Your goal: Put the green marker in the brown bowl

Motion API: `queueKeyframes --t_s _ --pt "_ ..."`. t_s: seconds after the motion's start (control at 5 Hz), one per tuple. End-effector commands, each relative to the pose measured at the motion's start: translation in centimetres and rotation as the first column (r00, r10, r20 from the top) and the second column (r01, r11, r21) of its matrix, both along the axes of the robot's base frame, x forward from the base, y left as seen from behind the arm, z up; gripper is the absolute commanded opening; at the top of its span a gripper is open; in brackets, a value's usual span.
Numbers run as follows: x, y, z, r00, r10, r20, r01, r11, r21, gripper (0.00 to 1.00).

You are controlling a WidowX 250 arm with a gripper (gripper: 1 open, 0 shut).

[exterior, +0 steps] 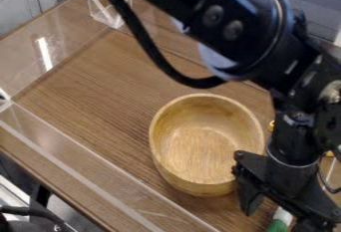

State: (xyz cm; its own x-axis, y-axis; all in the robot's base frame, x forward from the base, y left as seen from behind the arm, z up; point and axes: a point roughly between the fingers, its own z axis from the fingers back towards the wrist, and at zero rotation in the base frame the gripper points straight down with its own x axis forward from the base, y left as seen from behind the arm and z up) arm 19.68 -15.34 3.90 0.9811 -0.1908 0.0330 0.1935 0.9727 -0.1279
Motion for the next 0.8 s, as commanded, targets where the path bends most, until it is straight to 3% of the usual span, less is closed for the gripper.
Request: queueKeyframes --t_s 0.0,0.2,0.4,0.6 --pt "0.8 0.0 0.4 0.999 0.010 0.031 -0.009 1.000 -0.021 1.00" --pt "0.9 -0.1 -0.3 0.999 0.011 0.037 -0.010 1.000 -0.028 1.00" --pt "1.1 0.2 -0.8 0.999 0.010 0.042 -0.009 0.999 -0.032 0.00" --pt "1.1 0.2 -0.9 0.999 0.006 0.043 -0.005 1.000 -0.029 0.00"
